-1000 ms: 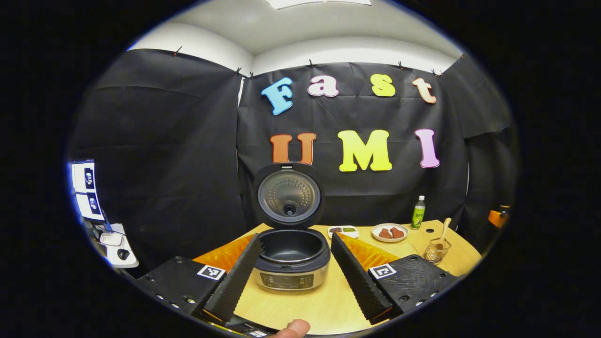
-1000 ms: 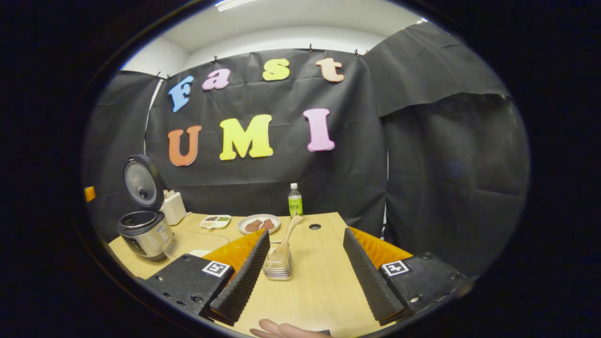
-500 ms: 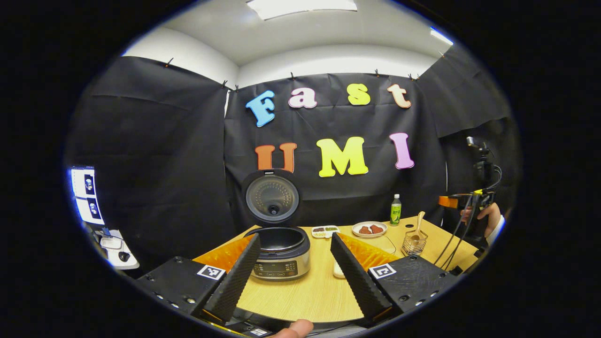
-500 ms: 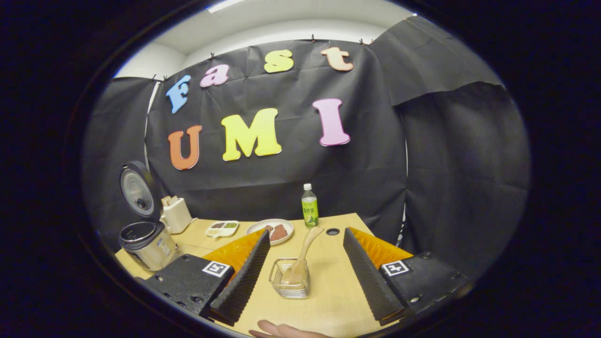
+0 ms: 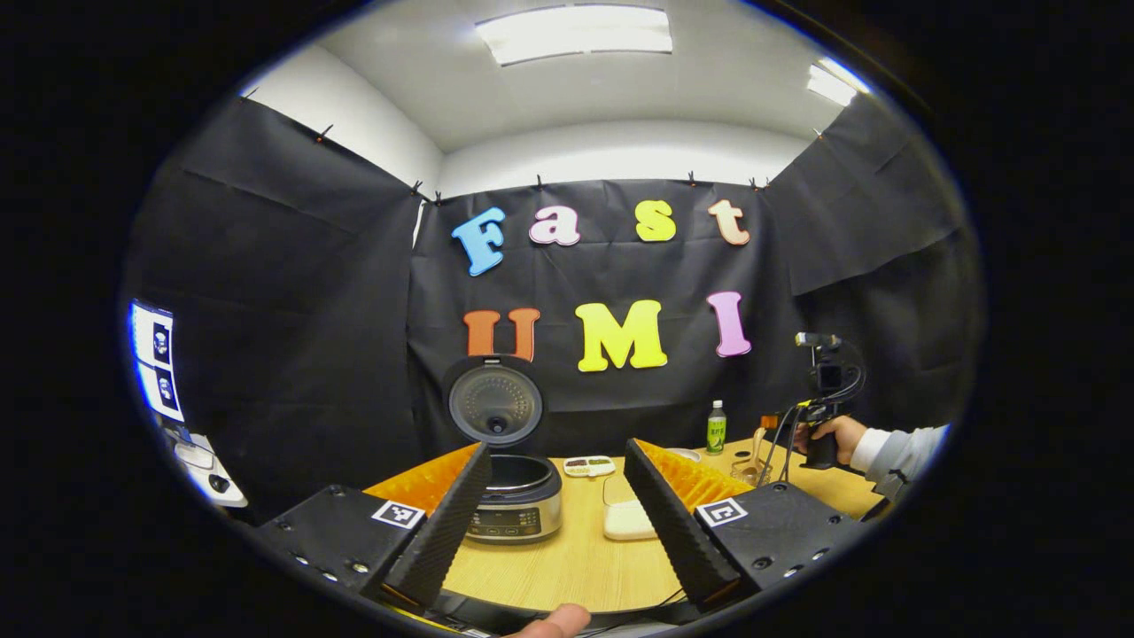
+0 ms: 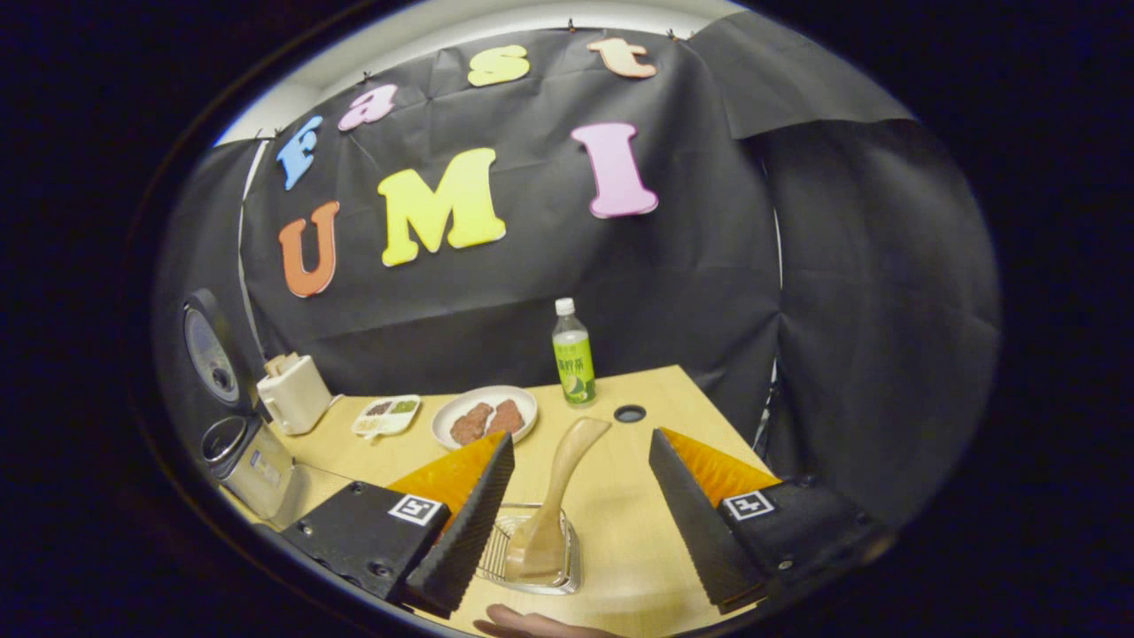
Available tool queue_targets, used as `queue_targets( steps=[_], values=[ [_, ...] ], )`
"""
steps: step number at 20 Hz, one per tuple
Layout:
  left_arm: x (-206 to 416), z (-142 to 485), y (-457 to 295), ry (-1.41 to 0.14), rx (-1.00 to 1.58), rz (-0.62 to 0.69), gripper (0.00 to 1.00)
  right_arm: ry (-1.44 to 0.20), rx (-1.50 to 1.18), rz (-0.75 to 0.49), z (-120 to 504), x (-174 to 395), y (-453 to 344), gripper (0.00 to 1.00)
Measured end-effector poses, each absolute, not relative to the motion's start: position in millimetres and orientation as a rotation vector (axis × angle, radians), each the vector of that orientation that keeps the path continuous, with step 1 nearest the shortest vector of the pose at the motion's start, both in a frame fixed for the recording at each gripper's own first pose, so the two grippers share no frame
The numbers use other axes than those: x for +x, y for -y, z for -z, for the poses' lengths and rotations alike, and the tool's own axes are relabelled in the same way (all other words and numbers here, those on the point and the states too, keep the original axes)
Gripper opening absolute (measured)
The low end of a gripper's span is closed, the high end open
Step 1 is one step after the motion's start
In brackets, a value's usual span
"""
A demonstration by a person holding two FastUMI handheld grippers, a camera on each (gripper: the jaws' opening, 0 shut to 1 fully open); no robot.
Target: Close the left gripper, press the button to open the rice cooker; take a wooden spoon from the chopstick holder with the right hand, scoop a spoonful of rice and pour it into the rice cooker, then put the wooden spoon back into the chopstick holder.
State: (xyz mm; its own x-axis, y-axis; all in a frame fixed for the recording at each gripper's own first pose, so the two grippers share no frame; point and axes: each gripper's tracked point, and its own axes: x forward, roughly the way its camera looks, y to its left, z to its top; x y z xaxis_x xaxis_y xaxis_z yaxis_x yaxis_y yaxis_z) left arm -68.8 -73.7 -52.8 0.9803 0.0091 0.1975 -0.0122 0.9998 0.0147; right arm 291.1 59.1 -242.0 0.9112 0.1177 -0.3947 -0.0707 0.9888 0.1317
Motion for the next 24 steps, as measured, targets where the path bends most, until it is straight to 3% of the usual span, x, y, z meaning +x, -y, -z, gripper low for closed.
queue_targets(
  steps=[1,7,8,9,10,12,14,15,16,17,18,19,20,21,22,24],
  values=[
    [-66.5,58.1,72.6,0.183,0.02,-0.01,0.96,-0.443,0.126,-0.11,252.6,298.3,-64.2,1.0],
    [-58.3,68.2,59.7,0.152,-0.002,-0.01,0.96,-0.517,0.15,-0.11,277.8,330.8,-78.0,0.95],
    [-59.1,70.6,48.5,0.143,-0.011,-0.028,0.95,-0.533,0.16,-0.131,280.0,335.1,-84.5,0.76],
    [-59.4,70.8,35.3,0.145,-0.017,-0.064,0.96,-0.549,0.161,-0.13,285.3,337.3,-84.5,0.8],
    [-60.4,72.1,23.0,0.141,-0.022,-0.096,0.95,-0.559,0.152,-0.131,289.1,341.4,-85.7,0.69],
    [-62.2,73.0,12.9,0.135,-0.029,-0.13,0.96,-0.57,0.136,-0.11,296.4,346.8,-80.5,0.37],
    [-63.3,67.8,3.9,0.154,-0.044,-0.149,0.95,-0.572,0.139,-0.123,292.6,342.6,-84.6,0.35],
    [-62.8,67.1,1.2,0.158,-0.057,-0.156,0.86,-0.575,0.145,-0.14,291.3,341.1,-88.5,0.34],
    [-61.8,68.7,-0.9,0.155,-0.066,-0.161,0.95,-0.586,0.164,-0.168,289.0,337.6,-94.2,0.33],
    [-60.5,71.4,-0.1,0.148,-0.065,-0.162,0.95,-0.582,0.195,-0.184,283.8,330.6,-96.7,0.31],
    [-58.7,74.8,1.8,0.136,-0.057,-0.158,0.86,-0.567,0.22,-0.19,277.5,328.1,-99.6,0.28],
    [-58.4,77.4,3.9,0.128,-0.042,-0.156,0.94,-0.55,0.224,-0.19,270.2,324.0,-97.5,0.25],
    [-57.3,75.5,4.1,0.129,-0.027,-0.159,0.94,-0.536,0.217,-0.198,263.9,321.8,-98.2,0.22],
    [-57.7,73.7,5.8,0.131,-0.02,-0.157,0.94,-0.517,0.206,-0.196,259.5,319.1,-98.3,0.14],
    [-57.7,72.5,10.6,0.135,-0.02,-0.15,0.94,-0.496,0.189,-0.2,251.6,317.5,-98.5,0.19],
    [-56.5,72.4,19.0,0.137,-0.018,-0.128,0.94,-0.454,0.186,-0.203,234.1,309.6,-99.9,0.18]
  ],
)
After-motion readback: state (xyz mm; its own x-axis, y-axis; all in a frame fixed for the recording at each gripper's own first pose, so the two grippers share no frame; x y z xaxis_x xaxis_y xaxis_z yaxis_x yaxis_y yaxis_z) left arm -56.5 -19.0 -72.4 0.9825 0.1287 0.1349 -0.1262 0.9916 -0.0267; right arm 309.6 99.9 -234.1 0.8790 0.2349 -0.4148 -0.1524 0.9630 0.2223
